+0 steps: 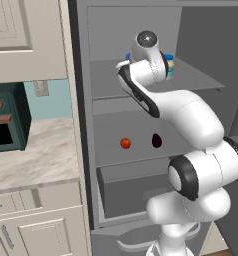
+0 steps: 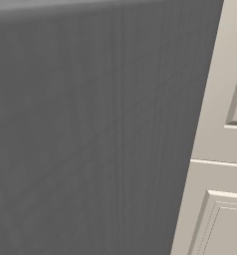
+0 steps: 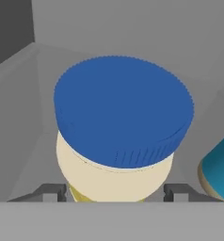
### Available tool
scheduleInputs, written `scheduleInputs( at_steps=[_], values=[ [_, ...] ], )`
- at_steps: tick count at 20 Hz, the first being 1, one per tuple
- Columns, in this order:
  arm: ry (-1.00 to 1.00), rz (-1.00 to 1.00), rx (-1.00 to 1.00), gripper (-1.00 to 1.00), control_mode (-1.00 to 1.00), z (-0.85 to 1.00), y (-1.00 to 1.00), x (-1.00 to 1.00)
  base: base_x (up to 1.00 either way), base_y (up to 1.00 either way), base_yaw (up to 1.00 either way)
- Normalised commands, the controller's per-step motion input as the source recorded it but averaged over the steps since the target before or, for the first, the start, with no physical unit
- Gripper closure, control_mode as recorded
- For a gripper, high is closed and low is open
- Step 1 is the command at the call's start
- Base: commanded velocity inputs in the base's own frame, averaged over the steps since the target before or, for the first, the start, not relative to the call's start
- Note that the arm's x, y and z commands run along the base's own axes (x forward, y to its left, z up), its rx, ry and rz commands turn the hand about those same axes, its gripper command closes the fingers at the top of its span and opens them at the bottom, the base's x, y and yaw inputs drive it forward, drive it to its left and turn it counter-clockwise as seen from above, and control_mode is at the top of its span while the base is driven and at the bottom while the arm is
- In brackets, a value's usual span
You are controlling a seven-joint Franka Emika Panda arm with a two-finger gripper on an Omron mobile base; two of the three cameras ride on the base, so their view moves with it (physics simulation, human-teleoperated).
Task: Place the mayonnaise and mayonnaise from the counter to the top shelf of the fridge. If the existing items in the fridge are on the top shelf, move them to other shelves.
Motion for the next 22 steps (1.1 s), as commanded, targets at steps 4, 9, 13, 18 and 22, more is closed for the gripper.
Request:
scheduleInputs(
  at_steps=[4, 9, 13, 18, 22],
  values=[
    [-0.02, 0.00, 0.00, -1.00, -1.00, 0.00, 0.00, -0.01, 0.00, 0.00, 0.00],
    [-0.06, 0.00, 0.00, -1.00, -1.00, 0.00, 0.00, -0.12, 0.00, 0.00, 0.00],
    [-0.16, 0.00, 0.00, -1.00, -1.00, 0.02, 0.00, -0.56, 0.00, 0.00, 0.00],
    [-0.31, 0.00, 0.00, -1.00, -1.00, 0.06, 0.16, -1.00, 0.00, 0.00, 0.00],
    [-0.35, 0.00, 0.00, -1.00, -1.00, 0.17, 0.34, -1.00, 0.00, 0.00, 0.00]
  ],
)
